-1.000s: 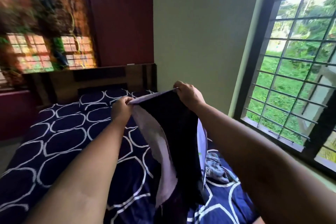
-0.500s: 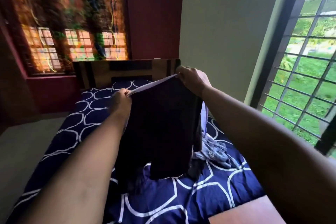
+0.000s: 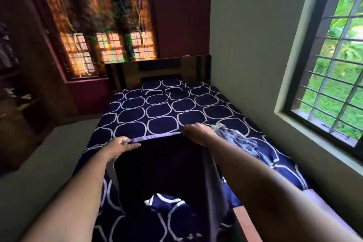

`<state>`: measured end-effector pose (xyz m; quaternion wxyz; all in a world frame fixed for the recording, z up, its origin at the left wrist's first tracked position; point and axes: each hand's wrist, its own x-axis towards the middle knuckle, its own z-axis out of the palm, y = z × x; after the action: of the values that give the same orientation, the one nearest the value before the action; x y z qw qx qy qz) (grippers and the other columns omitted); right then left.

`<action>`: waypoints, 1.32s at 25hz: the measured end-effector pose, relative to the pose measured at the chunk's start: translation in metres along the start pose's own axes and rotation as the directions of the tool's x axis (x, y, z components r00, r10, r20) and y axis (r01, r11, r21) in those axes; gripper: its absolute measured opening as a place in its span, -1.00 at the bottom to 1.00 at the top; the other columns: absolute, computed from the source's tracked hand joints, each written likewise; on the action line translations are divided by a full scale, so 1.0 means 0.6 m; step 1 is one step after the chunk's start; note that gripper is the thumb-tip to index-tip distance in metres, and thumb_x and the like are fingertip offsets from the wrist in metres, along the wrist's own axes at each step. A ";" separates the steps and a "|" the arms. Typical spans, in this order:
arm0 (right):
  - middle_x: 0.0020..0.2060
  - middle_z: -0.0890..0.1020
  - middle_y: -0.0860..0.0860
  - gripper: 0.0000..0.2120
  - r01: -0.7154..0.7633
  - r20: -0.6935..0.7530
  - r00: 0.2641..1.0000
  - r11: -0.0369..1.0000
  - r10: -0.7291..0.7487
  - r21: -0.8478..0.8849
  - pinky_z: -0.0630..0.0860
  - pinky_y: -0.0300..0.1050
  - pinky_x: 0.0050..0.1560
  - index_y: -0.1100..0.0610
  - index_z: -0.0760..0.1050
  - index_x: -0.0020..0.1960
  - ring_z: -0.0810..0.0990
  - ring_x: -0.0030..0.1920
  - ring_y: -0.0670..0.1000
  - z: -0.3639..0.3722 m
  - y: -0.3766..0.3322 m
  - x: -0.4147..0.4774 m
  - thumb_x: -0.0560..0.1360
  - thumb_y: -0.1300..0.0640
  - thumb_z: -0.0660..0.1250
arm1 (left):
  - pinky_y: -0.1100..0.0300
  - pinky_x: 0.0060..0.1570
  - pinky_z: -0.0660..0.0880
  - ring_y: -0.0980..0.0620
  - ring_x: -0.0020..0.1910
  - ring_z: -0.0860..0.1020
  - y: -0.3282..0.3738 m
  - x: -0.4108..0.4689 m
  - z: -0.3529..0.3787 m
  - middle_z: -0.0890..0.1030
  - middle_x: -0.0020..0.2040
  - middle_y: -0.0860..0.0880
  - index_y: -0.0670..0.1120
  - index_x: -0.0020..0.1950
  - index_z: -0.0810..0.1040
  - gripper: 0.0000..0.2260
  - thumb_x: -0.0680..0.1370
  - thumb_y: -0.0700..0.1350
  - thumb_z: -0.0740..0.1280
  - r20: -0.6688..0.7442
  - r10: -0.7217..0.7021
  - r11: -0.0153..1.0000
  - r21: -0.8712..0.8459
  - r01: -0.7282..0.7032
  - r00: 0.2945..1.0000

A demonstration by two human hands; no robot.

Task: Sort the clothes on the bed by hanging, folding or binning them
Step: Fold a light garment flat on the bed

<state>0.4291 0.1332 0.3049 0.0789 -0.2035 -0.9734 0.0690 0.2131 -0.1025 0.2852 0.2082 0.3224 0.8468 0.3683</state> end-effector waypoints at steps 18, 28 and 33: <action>0.10 0.61 0.11 -0.76 -0.403 0.092 0.913 0.914 0.398 0.049 0.45 -0.04 -0.02 0.05 0.45 0.13 0.59 0.11 0.17 0.206 -0.094 -0.161 0.60 0.02 0.08 | 0.11 -0.08 0.48 -0.07 -0.15 0.60 -0.193 -0.130 0.073 0.67 -0.16 -0.13 -0.13 -0.10 0.62 -0.72 0.29 -0.08 0.57 0.043 -0.130 0.972 -0.190 0.136 0.991; 0.20 0.56 0.09 -0.70 -0.601 0.110 0.799 0.793 0.591 0.104 0.42 0.00 0.18 0.07 0.50 0.22 0.52 0.22 0.15 0.230 -0.245 -0.226 0.58 0.10 0.09 | 0.19 0.07 0.46 -0.04 -0.07 0.57 -0.180 -0.239 0.018 0.64 -0.10 -0.09 -0.11 -0.01 0.60 -0.92 0.58 -0.18 0.30 0.089 -0.075 0.802 -0.586 0.113 0.993; 0.16 0.58 0.14 -0.73 -0.553 0.103 0.833 0.823 0.544 0.128 0.47 0.00 0.12 0.14 0.50 0.17 0.54 0.18 0.18 0.243 -0.334 -0.270 0.55 0.19 0.12 | 0.40 -0.18 0.40 0.08 -0.18 0.49 -0.189 -0.289 -0.006 0.57 -0.17 -0.05 -0.06 -0.16 0.58 -0.88 0.46 -0.03 0.43 0.031 0.108 0.850 -0.522 -0.076 0.994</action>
<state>0.4721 -0.1295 0.1754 0.0408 -0.4657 -0.8677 0.1692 0.2888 -0.2846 0.2213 0.2947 0.3050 0.6929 0.5831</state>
